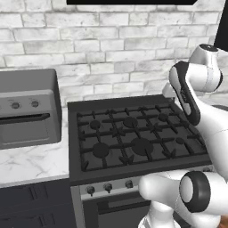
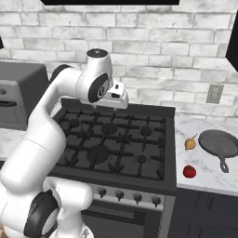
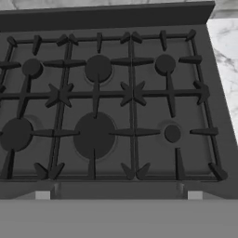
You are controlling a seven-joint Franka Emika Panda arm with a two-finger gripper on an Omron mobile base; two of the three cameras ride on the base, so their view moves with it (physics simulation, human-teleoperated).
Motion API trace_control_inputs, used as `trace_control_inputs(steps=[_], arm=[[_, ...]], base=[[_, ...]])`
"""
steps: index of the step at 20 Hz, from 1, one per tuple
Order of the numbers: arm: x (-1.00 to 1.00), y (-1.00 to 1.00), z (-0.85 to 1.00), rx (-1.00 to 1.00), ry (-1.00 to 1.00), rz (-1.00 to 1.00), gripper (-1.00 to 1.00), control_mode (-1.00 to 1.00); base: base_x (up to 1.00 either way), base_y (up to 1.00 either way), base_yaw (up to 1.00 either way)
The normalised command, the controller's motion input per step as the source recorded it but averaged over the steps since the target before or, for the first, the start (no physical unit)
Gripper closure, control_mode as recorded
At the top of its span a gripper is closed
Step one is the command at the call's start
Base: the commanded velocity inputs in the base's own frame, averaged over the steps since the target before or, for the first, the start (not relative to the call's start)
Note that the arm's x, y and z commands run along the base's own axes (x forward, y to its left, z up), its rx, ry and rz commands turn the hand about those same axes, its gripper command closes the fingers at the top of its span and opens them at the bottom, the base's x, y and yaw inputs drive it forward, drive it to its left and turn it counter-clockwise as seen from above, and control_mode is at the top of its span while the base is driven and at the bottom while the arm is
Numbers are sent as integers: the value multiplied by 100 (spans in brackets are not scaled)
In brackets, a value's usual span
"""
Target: Place the pan on the rear right burner on the stove. Then place the tomato and the onion in the pan and turn on the rear right burner.
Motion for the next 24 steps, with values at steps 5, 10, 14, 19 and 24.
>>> trace_control_inputs(steps=[5,10,14,19,24], arm=[[0,-47,-8,0,0,0,-100,-100],[-1,-50,-13,0,0,0,-100,-100],[-4,-56,-14,0,0,0,-100,-100],[-1,-54,-18,0,1,0,-100,-100],[0,-45,-15,0,3,-2,-100,-100]], base=[[0,0,0],[0,0,0],[0,0,0],[0,0,0],[0,0,0]])
